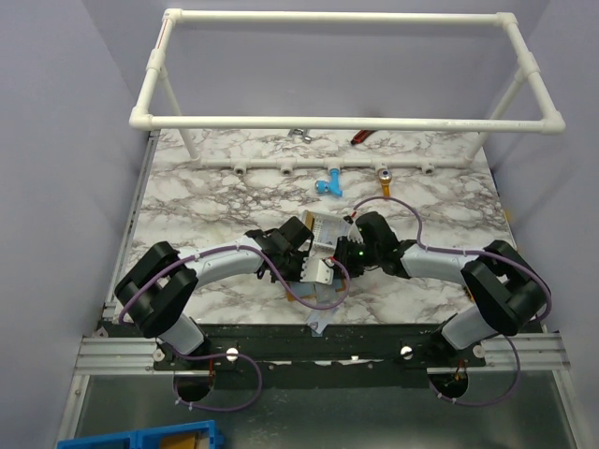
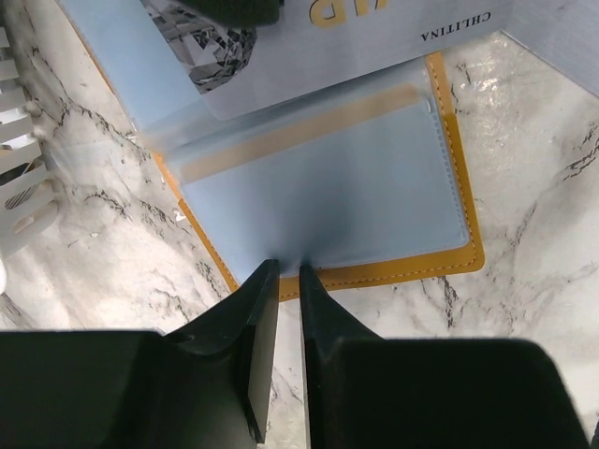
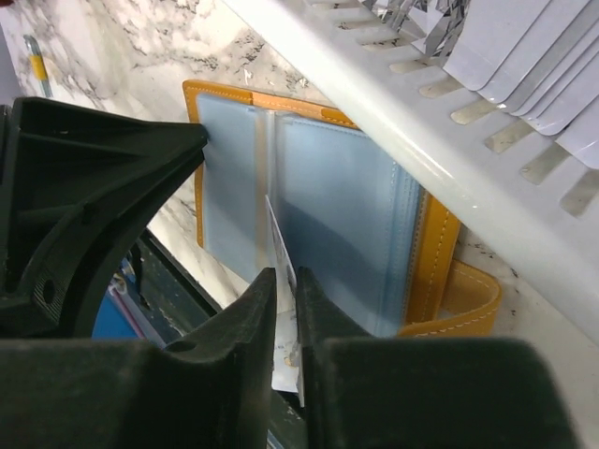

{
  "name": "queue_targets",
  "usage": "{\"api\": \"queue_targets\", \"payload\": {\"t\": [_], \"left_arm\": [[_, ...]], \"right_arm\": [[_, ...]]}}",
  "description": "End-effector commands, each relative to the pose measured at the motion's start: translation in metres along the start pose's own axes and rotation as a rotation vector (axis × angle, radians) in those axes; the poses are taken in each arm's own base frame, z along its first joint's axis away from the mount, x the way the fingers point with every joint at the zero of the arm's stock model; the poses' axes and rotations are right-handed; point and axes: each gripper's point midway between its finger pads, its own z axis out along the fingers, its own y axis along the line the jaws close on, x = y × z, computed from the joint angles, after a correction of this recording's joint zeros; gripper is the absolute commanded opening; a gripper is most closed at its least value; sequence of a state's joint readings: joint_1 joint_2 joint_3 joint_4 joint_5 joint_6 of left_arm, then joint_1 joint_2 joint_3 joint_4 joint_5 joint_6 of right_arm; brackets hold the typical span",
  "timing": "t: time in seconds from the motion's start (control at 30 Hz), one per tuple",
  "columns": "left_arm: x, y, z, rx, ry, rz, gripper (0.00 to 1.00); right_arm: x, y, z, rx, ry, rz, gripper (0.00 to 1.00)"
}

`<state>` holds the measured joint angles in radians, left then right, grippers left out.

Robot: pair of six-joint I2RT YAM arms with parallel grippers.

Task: Put the credit cards into the card holder
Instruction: Insert the credit card into the card holder.

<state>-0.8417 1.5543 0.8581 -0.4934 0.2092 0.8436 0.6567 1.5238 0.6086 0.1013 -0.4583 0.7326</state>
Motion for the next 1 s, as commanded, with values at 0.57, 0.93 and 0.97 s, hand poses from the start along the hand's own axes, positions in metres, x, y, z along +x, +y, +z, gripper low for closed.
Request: {"api": "queue_targets", "payload": {"t": [0.57, 0.93, 0.97], "left_arm": [[0.017, -0.013, 0.005, 0.036, 0.032, -0.014, 0.17], [0.004, -0.003, -0.013, -0.027, -0.01, -0.021, 0.29], [0.003, -0.003, -0.015, -0.032, -0.015, -0.022, 0.32]], "right_arm": [[-0.039, 0.033, -0.012, -0.177, -0.217, -0.041, 0.01], [-0.035, 0.004, 0.005, -0.14, -0.265, -0.06, 0.01], [-0.034, 0.003, 0.004, -0.145, -0.275, -0.06, 0.01]]}}
